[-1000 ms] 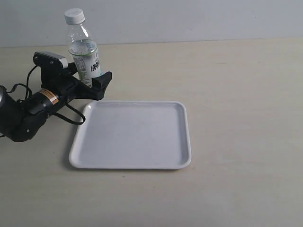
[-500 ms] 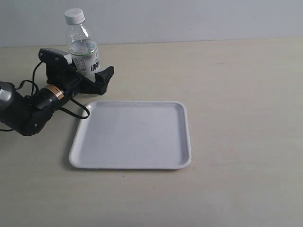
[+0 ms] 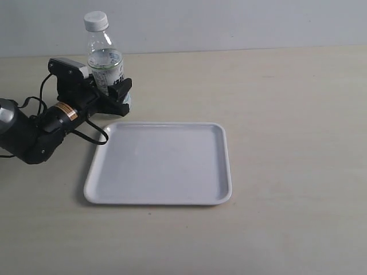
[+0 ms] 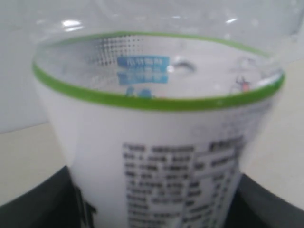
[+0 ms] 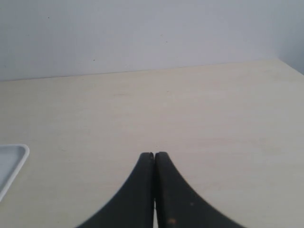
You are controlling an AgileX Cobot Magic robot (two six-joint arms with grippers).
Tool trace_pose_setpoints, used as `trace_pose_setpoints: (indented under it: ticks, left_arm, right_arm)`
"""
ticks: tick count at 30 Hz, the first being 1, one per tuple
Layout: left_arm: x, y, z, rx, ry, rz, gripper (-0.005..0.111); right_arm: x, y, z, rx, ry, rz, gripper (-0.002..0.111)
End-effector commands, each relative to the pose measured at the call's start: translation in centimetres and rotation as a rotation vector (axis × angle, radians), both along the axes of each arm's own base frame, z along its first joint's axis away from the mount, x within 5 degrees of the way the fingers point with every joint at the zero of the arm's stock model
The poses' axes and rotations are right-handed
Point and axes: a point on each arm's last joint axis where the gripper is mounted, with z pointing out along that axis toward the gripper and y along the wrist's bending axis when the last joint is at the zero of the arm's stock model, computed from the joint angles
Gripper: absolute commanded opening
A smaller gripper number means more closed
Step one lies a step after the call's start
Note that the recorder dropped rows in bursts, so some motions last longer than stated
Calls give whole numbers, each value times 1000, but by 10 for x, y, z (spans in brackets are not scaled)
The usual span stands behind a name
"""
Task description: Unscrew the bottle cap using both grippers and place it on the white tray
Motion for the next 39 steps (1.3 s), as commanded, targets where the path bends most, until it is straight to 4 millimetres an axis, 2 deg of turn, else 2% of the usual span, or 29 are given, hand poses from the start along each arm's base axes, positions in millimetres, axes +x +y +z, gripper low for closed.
trace_pose_setpoints:
  ticks: [1,7,16,20,22,26,32,36,39]
  left_arm:
    - [-2,-5,7,38,-53,-71,0]
    - [-1,-8,23,118,-54,-110,0]
    - [-2,-10,26,162,-69,-142,0]
    - [-4,-13,26,190,-88,-166,0]
    - [-4,-13,26,190,-88,-168,0]
    - [-4,-14,26,190,-88,-170,0]
    - [-5,-15,26,207,-102,-174,0]
    - [-5,-15,25,208,-100,-174,0]
    - [-5,-15,25,211,-99,-177,0]
  right_arm:
    - [0,0,0,-10,-13,0,0]
    - [0,0,0,-10,-13,0,0]
    - [0,0,0,-10,-13,0,0]
    - [1,-1,7,-185,-67,19,0]
    - [2,0,14,-190,-145,33,0]
    - [3,4,26,-42,-294,43,0]
    - [2,4,34,42,-400,47,0]
    - [1,3,36,249,-454,31,0]
    - [-1,2,47,346,-579,34,0]
